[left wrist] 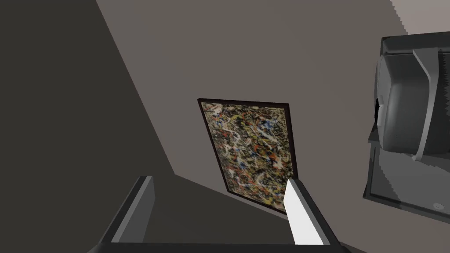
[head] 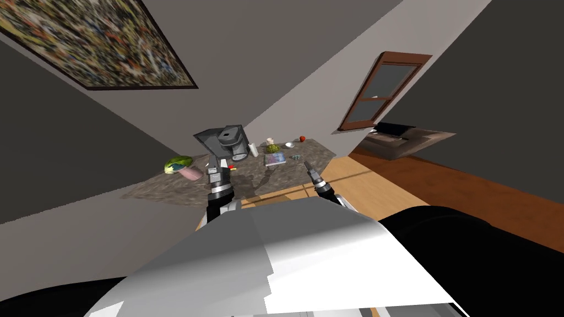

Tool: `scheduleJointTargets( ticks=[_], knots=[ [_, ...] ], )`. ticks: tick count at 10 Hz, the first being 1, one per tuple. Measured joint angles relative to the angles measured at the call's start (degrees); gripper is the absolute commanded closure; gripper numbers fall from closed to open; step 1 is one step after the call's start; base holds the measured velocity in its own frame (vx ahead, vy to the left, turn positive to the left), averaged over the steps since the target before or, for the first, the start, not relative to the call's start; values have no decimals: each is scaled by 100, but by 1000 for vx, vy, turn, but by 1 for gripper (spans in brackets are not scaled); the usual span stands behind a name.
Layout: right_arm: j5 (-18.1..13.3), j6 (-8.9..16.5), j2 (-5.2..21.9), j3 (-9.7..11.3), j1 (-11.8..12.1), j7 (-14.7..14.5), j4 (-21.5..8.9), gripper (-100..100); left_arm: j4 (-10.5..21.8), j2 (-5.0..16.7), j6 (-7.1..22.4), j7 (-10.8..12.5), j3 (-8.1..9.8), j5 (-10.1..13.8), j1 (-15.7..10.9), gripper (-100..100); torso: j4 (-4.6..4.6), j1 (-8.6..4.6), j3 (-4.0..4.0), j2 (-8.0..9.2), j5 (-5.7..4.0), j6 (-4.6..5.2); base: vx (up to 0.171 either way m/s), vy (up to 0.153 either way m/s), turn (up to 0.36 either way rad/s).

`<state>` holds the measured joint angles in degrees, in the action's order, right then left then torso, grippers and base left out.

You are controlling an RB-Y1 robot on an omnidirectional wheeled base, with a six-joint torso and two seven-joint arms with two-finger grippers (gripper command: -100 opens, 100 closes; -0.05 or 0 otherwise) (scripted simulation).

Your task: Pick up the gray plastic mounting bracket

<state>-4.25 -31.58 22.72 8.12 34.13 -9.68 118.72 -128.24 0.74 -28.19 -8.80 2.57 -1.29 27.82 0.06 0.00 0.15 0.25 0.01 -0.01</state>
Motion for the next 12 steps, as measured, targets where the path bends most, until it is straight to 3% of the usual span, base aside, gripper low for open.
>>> scheduleJointTargets(
  ticks=[3,5,12],
  knots=[
    [-42,-180,268,243,-3,-149,-438,-100,0,0,0,0,1,0,1,0,-1,-2,-4,-7,0,4,-43,31,219],
    [-39,-308,629,450,10,-241,-805,-100,0,0,0,0,0,0,0,0,-1,10,-4,-7,2,-2,-47,50,288],
    [-92,-806,1447,1016,213,-620,-1972,-100,0,0,0,0,1,0,2,0,-3,0,-10,-18,1,6,-21,40,225]
  ],
)
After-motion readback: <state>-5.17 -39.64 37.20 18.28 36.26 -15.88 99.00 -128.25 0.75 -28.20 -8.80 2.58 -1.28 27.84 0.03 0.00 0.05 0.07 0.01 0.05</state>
